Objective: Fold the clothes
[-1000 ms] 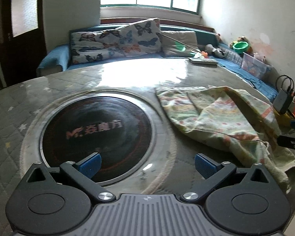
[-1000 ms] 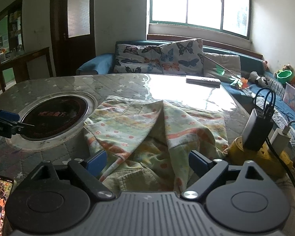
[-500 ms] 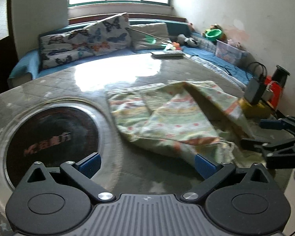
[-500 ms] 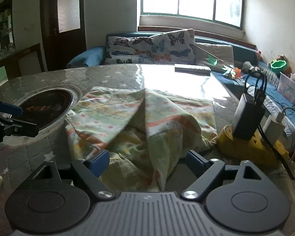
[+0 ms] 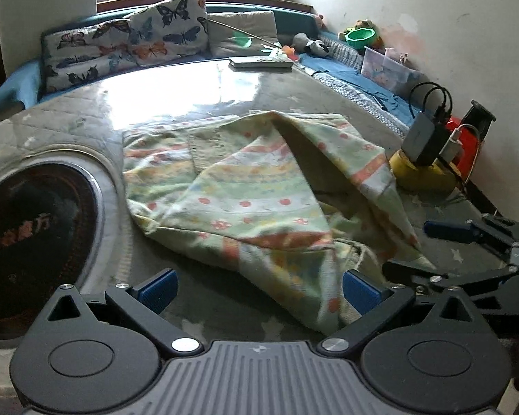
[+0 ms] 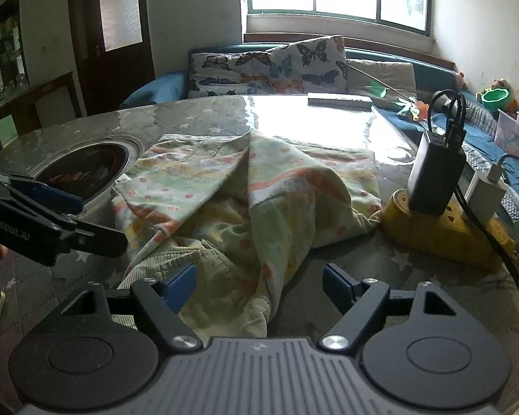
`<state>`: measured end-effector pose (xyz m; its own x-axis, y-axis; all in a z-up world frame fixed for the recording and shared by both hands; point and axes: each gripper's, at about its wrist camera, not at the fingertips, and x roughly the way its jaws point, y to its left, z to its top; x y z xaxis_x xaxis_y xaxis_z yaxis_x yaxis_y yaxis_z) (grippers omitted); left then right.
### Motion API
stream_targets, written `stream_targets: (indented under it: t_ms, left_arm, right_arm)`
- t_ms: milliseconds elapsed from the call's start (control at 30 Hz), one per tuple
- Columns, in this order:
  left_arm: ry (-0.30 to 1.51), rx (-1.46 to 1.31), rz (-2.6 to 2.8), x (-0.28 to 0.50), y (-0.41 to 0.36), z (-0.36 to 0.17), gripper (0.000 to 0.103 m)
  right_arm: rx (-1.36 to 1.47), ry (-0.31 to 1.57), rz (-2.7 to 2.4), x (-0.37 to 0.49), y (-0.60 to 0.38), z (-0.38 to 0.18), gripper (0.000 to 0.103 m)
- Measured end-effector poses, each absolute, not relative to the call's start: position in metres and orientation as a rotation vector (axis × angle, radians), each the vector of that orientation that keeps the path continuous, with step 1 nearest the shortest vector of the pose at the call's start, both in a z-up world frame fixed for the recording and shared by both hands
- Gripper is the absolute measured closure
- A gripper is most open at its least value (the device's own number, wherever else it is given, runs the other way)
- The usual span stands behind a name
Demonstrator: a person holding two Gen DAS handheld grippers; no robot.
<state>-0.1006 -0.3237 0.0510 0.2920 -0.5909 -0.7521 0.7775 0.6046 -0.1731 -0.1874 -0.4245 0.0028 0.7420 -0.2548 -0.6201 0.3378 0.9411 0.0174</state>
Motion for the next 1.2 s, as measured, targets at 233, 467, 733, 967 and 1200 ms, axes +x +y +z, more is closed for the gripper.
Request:
stream_targets:
  t_ms: [233, 467, 733, 967, 1200]
  left_arm:
    - [0.927, 0.243, -0.926, -0.098, -0.337, 0.045, 0.007]
    - [0.994, 0.211, -0.951, -0.088, -0.340, 0.031, 0.041]
    - [1.013, 0.173, -0.972, -0.076, -0.334, 0.029, 0.088]
    - [0.950, 0.215, -0.896, -0.063, -0.316, 0.037, 0.094]
    - [0.917, 0.209, -0.810, -0.044, -0.280, 0.046, 0.094]
  right_arm:
    - [0.154, 0.675, -0.317, -0.189, -0.428, -0.001, 0.032]
    - [0.154, 0.676, -0.317, -0.188, -0.427, -0.002, 0.033]
    - [0.146, 0.681, -0.320, -0.185, -0.426, 0.000, 0.033]
    - [0.133, 0.677, -0.320, -0.180, -0.423, 0.005, 0.032]
    - [0.113, 0.667, -0.261, -0.159, -0.407, 0.009, 0.032]
